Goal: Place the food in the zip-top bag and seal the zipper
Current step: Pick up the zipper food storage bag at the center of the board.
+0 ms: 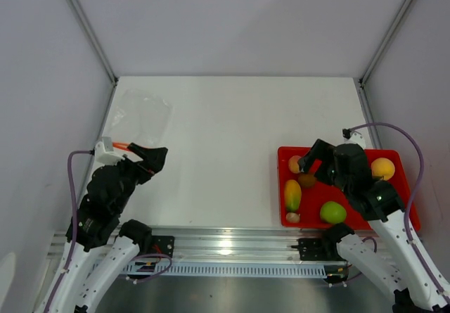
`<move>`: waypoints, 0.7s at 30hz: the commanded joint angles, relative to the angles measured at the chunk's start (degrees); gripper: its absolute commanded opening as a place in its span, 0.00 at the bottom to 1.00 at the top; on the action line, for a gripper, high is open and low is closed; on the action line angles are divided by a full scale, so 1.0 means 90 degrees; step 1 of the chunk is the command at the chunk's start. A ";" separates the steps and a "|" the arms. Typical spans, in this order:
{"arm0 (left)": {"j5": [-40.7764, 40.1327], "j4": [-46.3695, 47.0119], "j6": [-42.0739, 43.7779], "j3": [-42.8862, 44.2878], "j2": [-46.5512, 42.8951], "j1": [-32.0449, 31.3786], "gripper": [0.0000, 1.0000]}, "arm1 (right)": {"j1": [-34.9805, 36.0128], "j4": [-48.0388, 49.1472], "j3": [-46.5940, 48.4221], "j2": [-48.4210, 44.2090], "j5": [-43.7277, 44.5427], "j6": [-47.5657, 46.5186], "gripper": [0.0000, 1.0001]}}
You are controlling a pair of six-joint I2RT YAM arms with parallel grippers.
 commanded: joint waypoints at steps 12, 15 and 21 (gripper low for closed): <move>-0.0932 0.0950 -0.1170 -0.0151 0.2207 0.1795 0.99 | 0.0083 0.0965 0.0174 0.0776 -0.1329 -0.1084 1.00; -0.0269 0.1682 -0.1709 -0.0728 0.2422 0.2499 1.00 | 0.0092 0.0994 0.0164 0.0688 -0.1572 -0.1162 0.99; -0.0050 0.1801 -0.2109 -0.0641 0.3603 0.3506 0.99 | 0.0151 0.1092 0.0027 0.0395 -0.1944 -0.1221 1.00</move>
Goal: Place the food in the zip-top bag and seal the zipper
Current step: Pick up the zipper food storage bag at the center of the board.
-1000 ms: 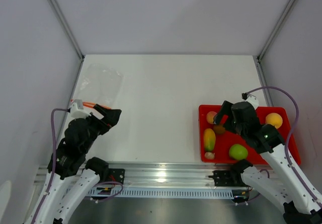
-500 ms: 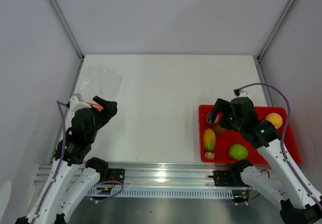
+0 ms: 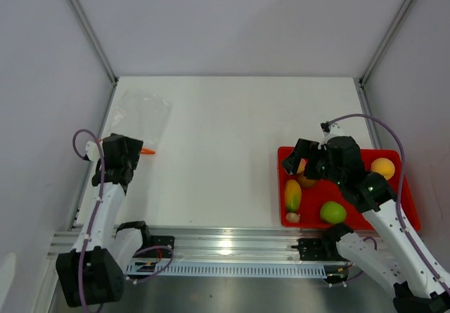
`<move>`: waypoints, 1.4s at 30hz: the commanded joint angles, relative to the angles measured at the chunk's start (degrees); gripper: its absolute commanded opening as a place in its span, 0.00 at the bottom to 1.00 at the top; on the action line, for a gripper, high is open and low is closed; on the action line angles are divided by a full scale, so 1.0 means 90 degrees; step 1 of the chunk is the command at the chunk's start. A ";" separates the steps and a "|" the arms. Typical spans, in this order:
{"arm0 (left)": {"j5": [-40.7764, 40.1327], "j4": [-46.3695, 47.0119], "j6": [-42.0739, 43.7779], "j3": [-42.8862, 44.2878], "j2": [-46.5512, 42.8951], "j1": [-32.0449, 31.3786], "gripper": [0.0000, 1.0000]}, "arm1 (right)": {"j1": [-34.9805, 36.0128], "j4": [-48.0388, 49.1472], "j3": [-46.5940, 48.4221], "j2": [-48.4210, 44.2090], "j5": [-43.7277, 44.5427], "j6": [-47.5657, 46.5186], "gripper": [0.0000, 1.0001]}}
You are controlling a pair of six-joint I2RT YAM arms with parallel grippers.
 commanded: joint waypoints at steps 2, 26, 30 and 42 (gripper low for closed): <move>0.0324 0.0708 -0.0655 0.0068 0.0569 0.0515 1.00 | 0.0049 0.0266 0.0000 -0.0315 -0.0364 -0.0252 0.99; 0.2297 0.5112 -0.0431 -0.0323 0.3577 0.1980 0.91 | 0.0068 -0.0272 0.0401 -0.0940 -0.0432 -0.0799 1.00; 0.2404 0.5356 -0.0451 -0.0284 0.3986 0.1990 0.88 | 0.0059 -0.0174 0.0450 -0.0862 -0.0530 -0.0760 0.99; 0.3117 0.6859 -0.0782 -0.0225 0.5071 0.2058 0.64 | 0.0059 -0.0173 0.0479 -0.0755 -0.0383 -0.0829 0.99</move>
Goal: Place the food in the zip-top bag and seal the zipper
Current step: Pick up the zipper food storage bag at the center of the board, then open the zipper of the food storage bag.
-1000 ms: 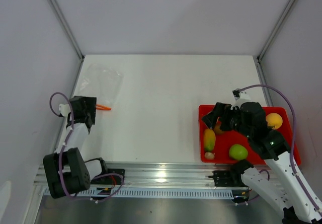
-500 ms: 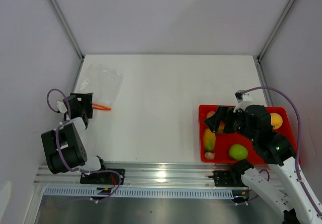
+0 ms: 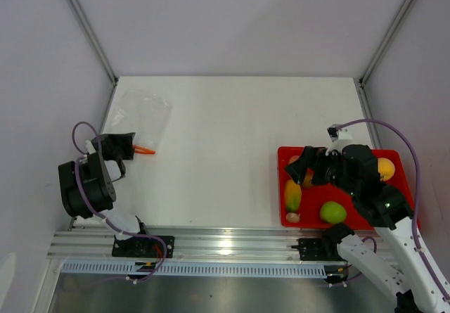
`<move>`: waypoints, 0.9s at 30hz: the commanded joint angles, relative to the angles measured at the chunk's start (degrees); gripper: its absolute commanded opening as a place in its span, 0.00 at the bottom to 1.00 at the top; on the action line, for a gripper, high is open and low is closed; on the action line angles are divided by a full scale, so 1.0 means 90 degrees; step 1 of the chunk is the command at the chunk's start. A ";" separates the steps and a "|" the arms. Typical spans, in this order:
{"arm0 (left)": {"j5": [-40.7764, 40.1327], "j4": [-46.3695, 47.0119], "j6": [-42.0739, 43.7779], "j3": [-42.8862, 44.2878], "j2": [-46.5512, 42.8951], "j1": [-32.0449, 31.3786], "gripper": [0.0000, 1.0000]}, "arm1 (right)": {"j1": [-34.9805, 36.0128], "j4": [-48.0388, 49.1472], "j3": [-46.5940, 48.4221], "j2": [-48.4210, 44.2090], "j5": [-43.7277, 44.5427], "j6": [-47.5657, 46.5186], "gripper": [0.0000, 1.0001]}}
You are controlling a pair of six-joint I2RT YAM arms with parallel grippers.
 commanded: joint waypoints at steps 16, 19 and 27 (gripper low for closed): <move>0.0944 -0.0232 0.0773 0.0185 -0.1003 0.0086 0.01 | 0.0246 0.0161 0.0129 0.0559 0.0559 0.0156 0.99; 0.0848 -0.1138 0.1153 0.0253 -0.1734 -0.0167 0.01 | 0.0597 0.0230 0.0216 0.0852 0.0899 0.0166 0.99; -0.0011 -0.3659 0.2159 0.0633 -0.4244 -0.1923 0.01 | 0.2403 0.0259 0.0744 0.1730 0.2617 0.0518 0.99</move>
